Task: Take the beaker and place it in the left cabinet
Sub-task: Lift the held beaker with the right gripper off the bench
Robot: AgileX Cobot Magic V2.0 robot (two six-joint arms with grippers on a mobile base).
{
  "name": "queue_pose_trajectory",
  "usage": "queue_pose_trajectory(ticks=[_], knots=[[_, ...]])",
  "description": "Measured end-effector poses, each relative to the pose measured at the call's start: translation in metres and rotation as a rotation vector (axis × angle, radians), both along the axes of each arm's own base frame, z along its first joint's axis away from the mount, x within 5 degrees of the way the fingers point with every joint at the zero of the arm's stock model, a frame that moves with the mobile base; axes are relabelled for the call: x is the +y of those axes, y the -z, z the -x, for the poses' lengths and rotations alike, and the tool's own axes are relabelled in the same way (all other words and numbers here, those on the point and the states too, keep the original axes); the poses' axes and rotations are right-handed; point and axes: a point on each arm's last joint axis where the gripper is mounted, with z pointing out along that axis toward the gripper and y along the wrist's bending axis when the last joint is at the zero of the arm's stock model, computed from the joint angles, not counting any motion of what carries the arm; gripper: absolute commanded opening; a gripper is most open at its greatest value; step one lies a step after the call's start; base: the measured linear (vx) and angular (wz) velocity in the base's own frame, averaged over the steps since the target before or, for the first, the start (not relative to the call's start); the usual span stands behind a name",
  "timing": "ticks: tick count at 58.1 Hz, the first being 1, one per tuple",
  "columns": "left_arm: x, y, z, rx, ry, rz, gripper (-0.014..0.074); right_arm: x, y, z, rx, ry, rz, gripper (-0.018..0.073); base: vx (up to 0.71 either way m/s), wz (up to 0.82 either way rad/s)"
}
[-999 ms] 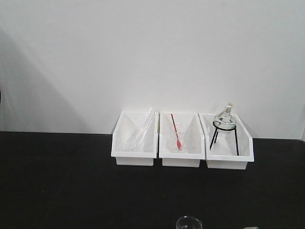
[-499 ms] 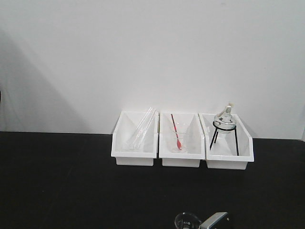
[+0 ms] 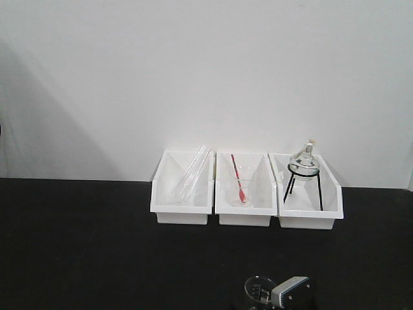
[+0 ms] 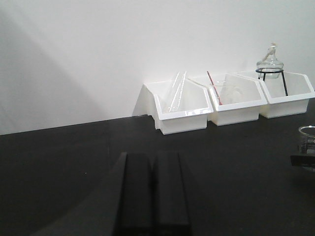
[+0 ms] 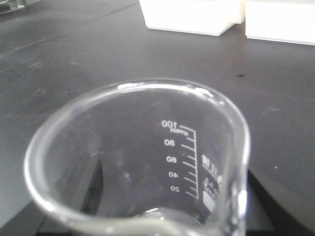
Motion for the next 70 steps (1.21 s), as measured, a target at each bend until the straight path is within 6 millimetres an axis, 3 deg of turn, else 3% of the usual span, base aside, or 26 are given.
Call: queue_pose_trajectory(ticks=[3, 14, 25, 38, 50, 57, 70], knots=[[0.000, 0.000, 0.000, 0.000, 0.000, 0.000, 0.0001, 0.000, -0.002, 0.000, 0.003, -0.006, 0.001, -0.0017, 0.00, 0.00], [0.000, 0.000, 0.000, 0.000, 0.000, 0.000, 0.0001, 0.004, -0.033, -0.002, -0.053, -0.030, -0.035, -0.0006, 0.00, 0.00], [0.000, 0.000, 0.000, 0.000, 0.000, 0.000, 0.0001, 0.003, -0.095, -0.003, -0.142, -0.016, -0.105, -0.0006, 0.00, 0.00], [0.000, 0.000, 0.000, 0.000, 0.000, 0.000, 0.0001, -0.014, -0.161, 0.014, 0.000, 0.140, -0.038, -0.0006, 0.00, 0.00], [0.000, 0.000, 0.000, 0.000, 0.000, 0.000, 0.0001, -0.048, -0.199, 0.051, 0.194, 0.378, 0.160, -0.0003, 0.00, 0.00], [0.000, 0.000, 0.000, 0.000, 0.000, 0.000, 0.0001, -0.063, -0.204, 0.078, 0.280, 0.464, 0.240, -0.0003, 0.00, 0.00], [0.000, 0.000, 0.000, 0.000, 0.000, 0.000, 0.0001, -0.078, -0.200, 0.136, 0.266, 0.485, 0.222, -0.0003, 0.00, 0.00]])
